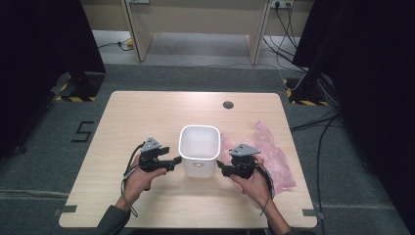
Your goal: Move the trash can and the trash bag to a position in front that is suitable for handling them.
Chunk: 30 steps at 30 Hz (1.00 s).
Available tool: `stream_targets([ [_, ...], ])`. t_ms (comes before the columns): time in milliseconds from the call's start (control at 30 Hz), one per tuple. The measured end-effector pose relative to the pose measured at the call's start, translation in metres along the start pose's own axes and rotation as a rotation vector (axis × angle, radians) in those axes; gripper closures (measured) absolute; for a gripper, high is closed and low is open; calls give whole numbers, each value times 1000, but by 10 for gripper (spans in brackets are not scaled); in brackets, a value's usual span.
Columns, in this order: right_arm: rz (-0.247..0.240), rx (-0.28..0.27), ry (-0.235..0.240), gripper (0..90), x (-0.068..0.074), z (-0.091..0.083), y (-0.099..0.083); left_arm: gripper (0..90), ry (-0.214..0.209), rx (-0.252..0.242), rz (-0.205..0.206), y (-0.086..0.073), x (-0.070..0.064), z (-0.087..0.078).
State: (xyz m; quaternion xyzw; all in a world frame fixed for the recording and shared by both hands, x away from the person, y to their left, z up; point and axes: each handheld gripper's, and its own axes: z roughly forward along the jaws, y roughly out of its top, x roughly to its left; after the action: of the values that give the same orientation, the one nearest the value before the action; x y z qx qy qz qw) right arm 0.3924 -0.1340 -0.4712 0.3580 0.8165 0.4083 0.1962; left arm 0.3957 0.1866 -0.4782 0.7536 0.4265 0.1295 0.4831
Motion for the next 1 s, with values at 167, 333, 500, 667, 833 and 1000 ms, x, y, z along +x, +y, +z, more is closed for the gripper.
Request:
stream_targets([
  [167,-2,2,1,344,-3,-3,-6,278,-20,4,12,-2,-6,1],
  [333,9,-3,6,340,-6,-5,-7,271,-22,12,11,-5,-6,5],
  [500,5,-5,11,340,-4,-6,-7,270,-20,14,6,-6,-3,6],
  [667,0,0,17,326,0,-7,-7,270,-22,18,6,-6,-1,6],
  [833,10,10,11,309,-3,-6,-9,243,-20,21,4,-9,-1,5],
  [1000,46,11,-36,302,-17,-19,-10,243,-8,25,16,-21,4,-4],
])
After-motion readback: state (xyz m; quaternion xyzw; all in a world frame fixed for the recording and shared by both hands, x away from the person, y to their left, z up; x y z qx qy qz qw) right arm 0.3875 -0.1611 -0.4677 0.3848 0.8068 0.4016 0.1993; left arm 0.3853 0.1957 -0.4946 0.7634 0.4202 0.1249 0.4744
